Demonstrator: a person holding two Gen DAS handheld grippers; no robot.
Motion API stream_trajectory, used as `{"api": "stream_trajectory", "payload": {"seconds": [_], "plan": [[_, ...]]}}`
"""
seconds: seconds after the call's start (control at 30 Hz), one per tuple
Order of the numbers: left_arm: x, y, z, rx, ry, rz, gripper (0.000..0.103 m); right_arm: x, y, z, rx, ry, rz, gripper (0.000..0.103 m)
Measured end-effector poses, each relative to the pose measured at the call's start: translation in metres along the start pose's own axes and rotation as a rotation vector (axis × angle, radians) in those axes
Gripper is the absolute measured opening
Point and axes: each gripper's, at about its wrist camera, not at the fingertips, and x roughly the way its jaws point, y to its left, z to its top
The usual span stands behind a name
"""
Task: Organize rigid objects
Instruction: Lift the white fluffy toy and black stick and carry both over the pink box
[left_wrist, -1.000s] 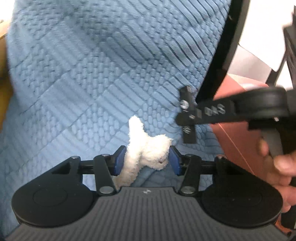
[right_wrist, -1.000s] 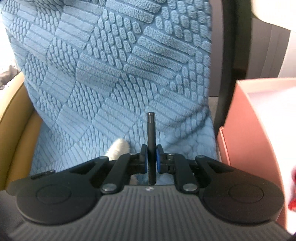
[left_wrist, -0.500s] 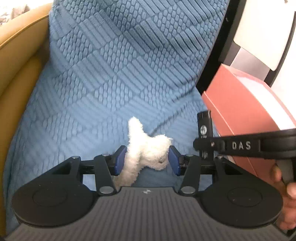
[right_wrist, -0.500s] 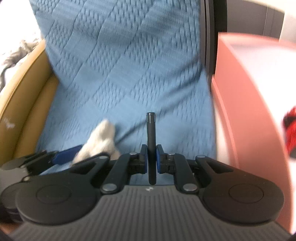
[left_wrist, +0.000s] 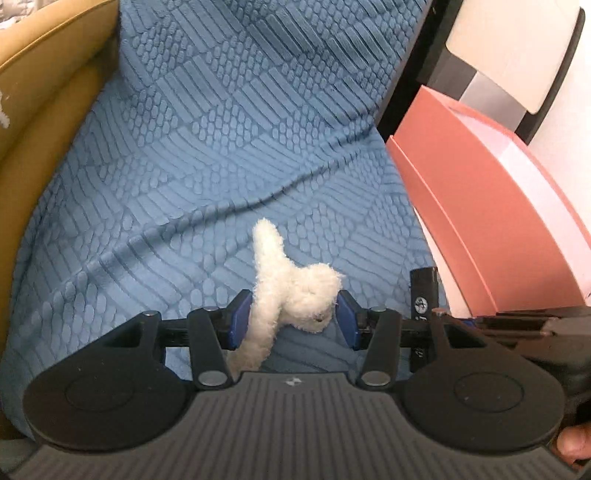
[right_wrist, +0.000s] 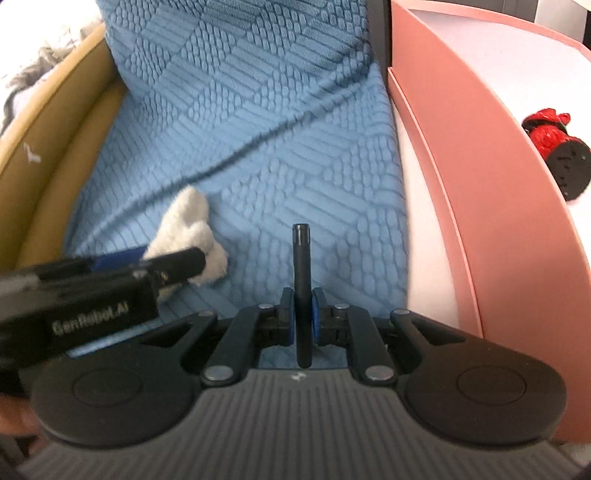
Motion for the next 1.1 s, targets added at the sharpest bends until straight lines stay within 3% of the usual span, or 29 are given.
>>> {"api": "stream_trajectory", "payload": {"seconds": [0.27,0.77,0.9,1.1], "plan": [[0.01,0.005,0.002,-0.01,0.017,-0.014,0.064,0.006,-0.001,-0.008,-0.027,-0.052,-0.006,0.014],[0.029,-0.007,0.007,0.061,0.028,0.023,0.065,0.012,0.004,-0.007,-0.102,-0.133,-0.02,0.013],[0.03,-0.009,0.005,0.074,0.019,0.035,0.064,0.011,0.0,-0.007,-0.076,-0.133,-0.01,0.013],[0.026,-0.007,0.006,0.042,0.011,0.018,0.055,0.005,-0.005,-0.003,-0.047,-0.135,-0.007,0.012]]}}
